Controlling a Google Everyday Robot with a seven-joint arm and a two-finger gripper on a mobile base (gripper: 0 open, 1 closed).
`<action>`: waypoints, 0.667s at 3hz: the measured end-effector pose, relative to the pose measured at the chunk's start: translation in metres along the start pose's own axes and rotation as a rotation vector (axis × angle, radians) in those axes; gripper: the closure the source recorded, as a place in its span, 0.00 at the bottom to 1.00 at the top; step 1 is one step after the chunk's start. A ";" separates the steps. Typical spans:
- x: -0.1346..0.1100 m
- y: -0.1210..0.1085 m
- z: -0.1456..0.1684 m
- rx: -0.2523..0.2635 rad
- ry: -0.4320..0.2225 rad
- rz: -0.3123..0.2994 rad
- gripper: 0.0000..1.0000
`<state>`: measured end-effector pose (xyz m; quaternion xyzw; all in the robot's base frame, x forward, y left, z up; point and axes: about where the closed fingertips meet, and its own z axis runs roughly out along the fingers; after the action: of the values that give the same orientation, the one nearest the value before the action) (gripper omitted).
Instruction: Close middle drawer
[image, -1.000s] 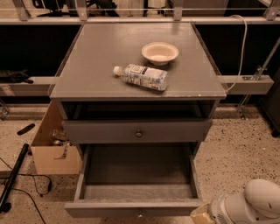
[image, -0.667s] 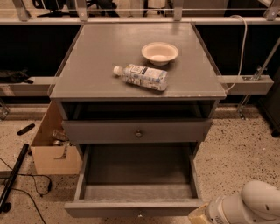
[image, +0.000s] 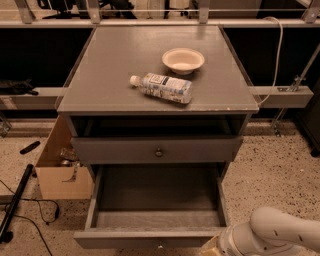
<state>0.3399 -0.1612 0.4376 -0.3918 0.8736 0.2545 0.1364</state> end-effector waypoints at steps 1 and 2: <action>-0.011 -0.011 0.018 0.018 0.010 -0.043 1.00; -0.014 -0.013 0.021 0.022 0.012 -0.051 0.87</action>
Offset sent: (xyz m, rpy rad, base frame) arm 0.0157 0.0097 -0.0131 -0.0204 -0.0275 0.0294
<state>0.3595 -0.1487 0.4217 -0.4139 0.8668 0.2391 0.1419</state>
